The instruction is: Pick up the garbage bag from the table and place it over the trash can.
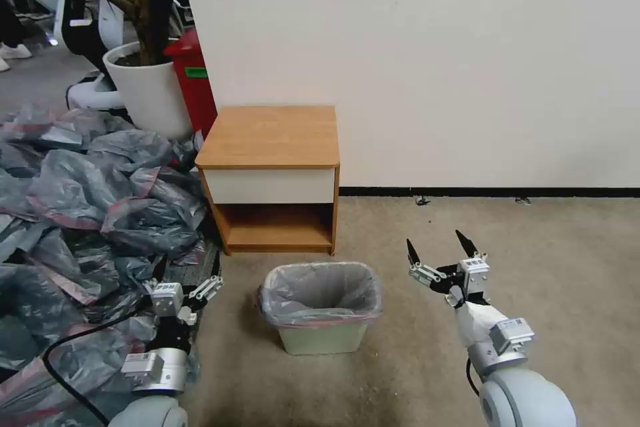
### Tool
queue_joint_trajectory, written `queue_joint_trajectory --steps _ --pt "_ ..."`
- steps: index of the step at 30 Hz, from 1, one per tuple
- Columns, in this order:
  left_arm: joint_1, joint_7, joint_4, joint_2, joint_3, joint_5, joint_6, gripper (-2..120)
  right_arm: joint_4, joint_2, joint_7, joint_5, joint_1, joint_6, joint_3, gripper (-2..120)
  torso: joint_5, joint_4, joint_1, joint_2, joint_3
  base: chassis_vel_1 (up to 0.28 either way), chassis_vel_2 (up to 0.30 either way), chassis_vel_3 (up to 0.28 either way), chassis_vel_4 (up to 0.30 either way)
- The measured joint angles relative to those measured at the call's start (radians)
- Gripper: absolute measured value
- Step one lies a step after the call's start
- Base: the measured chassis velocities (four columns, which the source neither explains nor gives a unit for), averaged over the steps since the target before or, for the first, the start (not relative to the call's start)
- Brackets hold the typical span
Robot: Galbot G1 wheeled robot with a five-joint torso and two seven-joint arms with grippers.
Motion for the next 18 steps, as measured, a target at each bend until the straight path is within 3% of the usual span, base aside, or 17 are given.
queue_joint_trajectory --steps 18 --pt "-0.001 -0.003 0.000 0.002 0.002 -0.004 0.005 100 0.000 -0.001 0.002 0.000 0.001 0.000 -0.001 100 0.0000 0.0000 0.000 0.000 0.000 0.000 0.000 0.000 0.000"
